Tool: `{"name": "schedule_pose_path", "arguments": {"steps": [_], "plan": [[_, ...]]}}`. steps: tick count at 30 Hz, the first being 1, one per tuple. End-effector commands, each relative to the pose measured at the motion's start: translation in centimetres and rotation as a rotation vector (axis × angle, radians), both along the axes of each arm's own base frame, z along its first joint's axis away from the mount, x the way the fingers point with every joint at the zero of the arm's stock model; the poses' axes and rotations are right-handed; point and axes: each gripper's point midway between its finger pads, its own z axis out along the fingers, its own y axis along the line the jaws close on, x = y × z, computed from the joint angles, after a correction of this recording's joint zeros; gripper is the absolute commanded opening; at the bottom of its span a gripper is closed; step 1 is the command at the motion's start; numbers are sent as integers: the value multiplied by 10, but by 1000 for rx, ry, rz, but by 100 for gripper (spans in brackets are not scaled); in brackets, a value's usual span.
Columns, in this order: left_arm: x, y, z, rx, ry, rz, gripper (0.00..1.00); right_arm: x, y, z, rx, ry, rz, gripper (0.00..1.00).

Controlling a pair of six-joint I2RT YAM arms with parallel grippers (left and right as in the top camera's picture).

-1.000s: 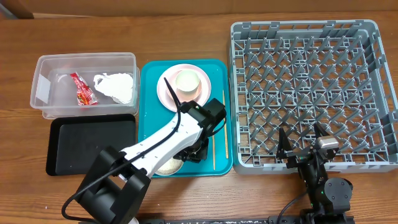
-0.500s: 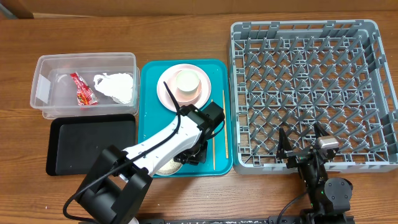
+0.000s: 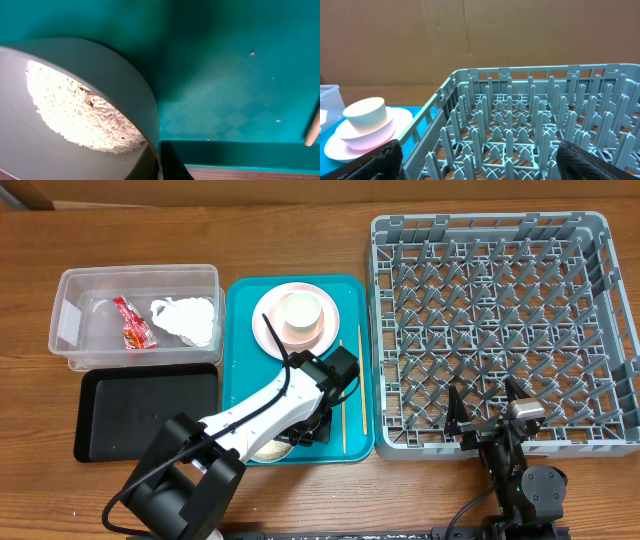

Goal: Sort waste into correct bins and load items into the dishwasher
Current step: 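Reach the left gripper to the white rice bowl rim and grasp, then carry the bowl over the black tray and tip out the rice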

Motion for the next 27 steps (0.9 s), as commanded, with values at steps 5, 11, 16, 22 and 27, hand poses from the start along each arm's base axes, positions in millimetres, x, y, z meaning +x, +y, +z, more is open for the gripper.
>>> {"name": "schedule_pose_path", "arguments": {"steps": [5, 11, 16, 22, 27], "plan": [[11, -7, 19, -15, -23, 16, 4, 0, 0, -2, -4, -3, 2, 100], [31, -17, 51, -29, -81, -5, 4, 0, 0, -2, -4, -3, 2, 100], [41, -16, 75, -34, -93, -1, 4, 0, 0, -2, -4, -3, 2, 100], [60, 6, 106, -56, -152, 47, 4, 0, 0, -2, -4, -3, 2, 100], [70, 32, 130, -168, -181, 129, 4, 0, 0, -2, -4, -3, 2, 100]]}}
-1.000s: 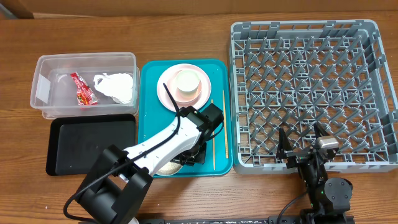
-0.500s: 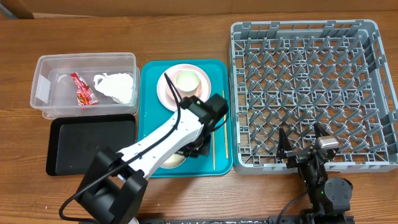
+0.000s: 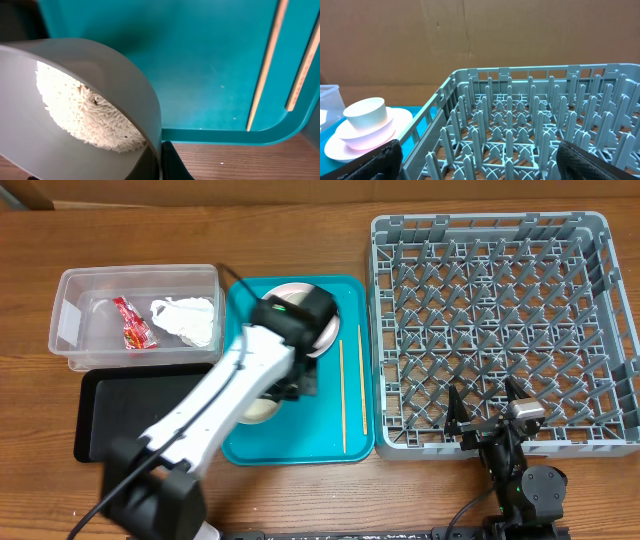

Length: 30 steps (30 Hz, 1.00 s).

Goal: Sort waste into correct bins and load items into the dishwasher
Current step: 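Carry the bowl over the black tray and tip out the rice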

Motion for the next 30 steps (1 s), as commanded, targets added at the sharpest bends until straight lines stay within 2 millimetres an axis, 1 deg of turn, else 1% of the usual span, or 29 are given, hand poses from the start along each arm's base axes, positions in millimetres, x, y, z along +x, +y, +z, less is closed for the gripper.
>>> {"name": "schedule_pose_path", "arguments": {"steps": [1, 4, 5, 6, 9, 11, 15, 18, 21, 26, 30], "plan": [[10, 17, 35, -114, -79, 26, 4, 0, 0, -2, -4, -4, 2, 100], [16, 41, 51, -178, -115, 74, 4, 0, 0, -2, -4, -4, 2, 100], [18, 52, 55, -184, -131, 96, 4, 0, 0, -2, -4, -4, 2, 100], [22, 70, 60, -184, -153, 141, 4, 0, 0, -2, -4, -4, 2, 100], [27, 106, 63, -183, -178, 257, 4, 0, 0, -2, -4, -4, 2, 100], [31, 121, 64, -224, -187, 299, 4, 0, 0, -2, -4, -4, 2, 100], [38, 136, 63, -365, -208, 344, 4, 0, 0, -2, -4, -4, 2, 100], [39, 148, 61, -462, -221, 388, 4, 0, 0, -2, -4, -4, 2, 100], [38, 154, 56, -553, -232, 405, 4, 0, 0, -2, -4, -4, 2, 100], [36, 168, 42, -646, -259, 445, 4, 0, 0, -2, -4, -4, 2, 100], [41, 178, 30, -727, -322, 470, 4, 0, 0, -2, -4, -4, 2, 100]]}}
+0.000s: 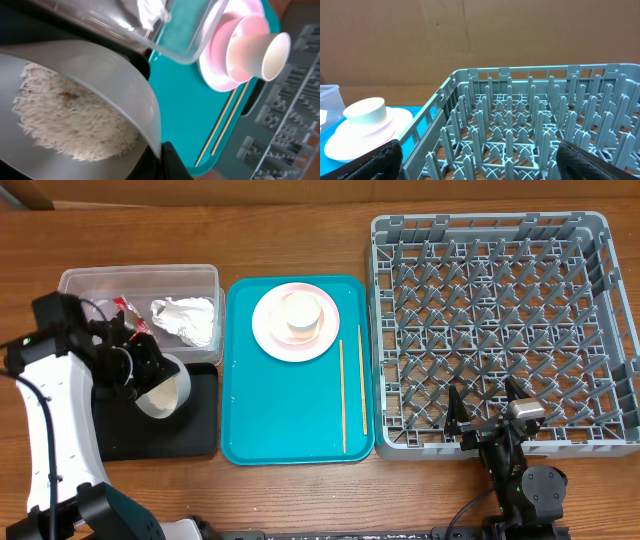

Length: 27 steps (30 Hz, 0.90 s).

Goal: Sort waste into correct bins and load items into the dishwasher
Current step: 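Carry the bowl over the black tray and tip out the rice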

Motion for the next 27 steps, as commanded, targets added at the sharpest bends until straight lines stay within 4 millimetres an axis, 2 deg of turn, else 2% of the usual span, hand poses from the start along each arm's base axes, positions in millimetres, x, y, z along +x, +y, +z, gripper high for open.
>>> {"name": "schedule_pose_path", "arguments": {"steps": [1, 9, 18, 22, 27], "plan": [[4, -5, 4, -127, -132, -24, 4, 0, 1, -2, -4, -3, 2, 100], [8, 6, 16, -293, -395, -34, 4, 0, 1, -2, -4, -3, 2, 100], [-4, 44, 26, -365, -491, 121, 4, 0, 1, -2, -4, -3, 2, 100], [-6, 53, 33, -396, -532, 156, 4, 0, 1, -2, -4, -3, 2, 100], [-8, 54, 31, -391, -537, 159, 4, 0, 1, -2, -4, -3, 2, 100]]}}
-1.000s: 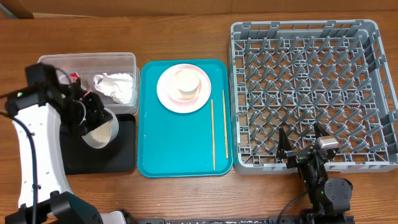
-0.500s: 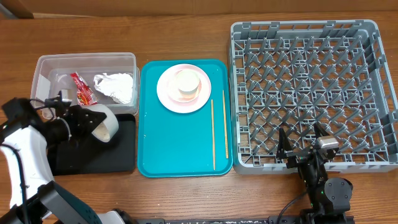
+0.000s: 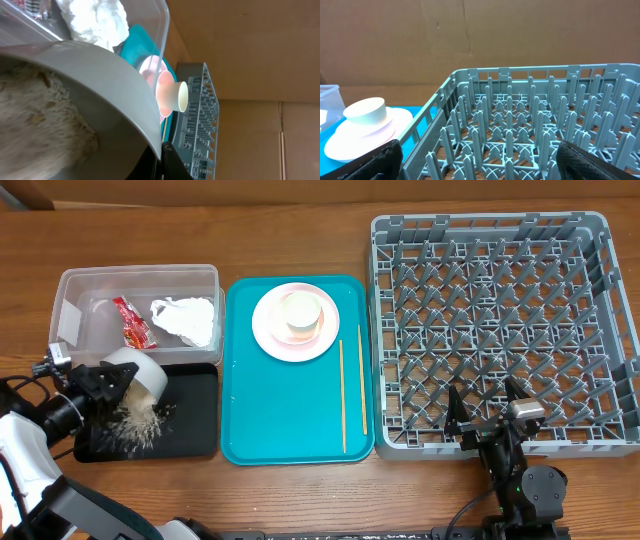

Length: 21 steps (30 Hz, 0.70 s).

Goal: Sort waste into correct bins and load items into the dishwasher
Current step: 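Carry the bowl over the black tray and tip out the rice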

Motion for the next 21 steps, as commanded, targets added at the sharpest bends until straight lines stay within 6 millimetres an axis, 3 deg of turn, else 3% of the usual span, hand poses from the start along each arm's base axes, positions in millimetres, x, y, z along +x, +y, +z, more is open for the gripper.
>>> {"name": "schedule_pose_path", "arguments": {"steps": [1, 11, 18, 21], "plan": [[0, -5, 10, -2, -74, -18, 4, 0, 0, -2, -4, -3, 2, 100], [-10, 12, 13, -72, -221, 60, 4, 0, 0, -2, -4, -3, 2, 100], [-18, 10, 0, -109, -232, 87, 4, 0, 0, -2, -4, -3, 2, 100], [-17, 9, 12, -141, -305, 78, 4, 0, 0, -2, -4, -3, 2, 100]]}}
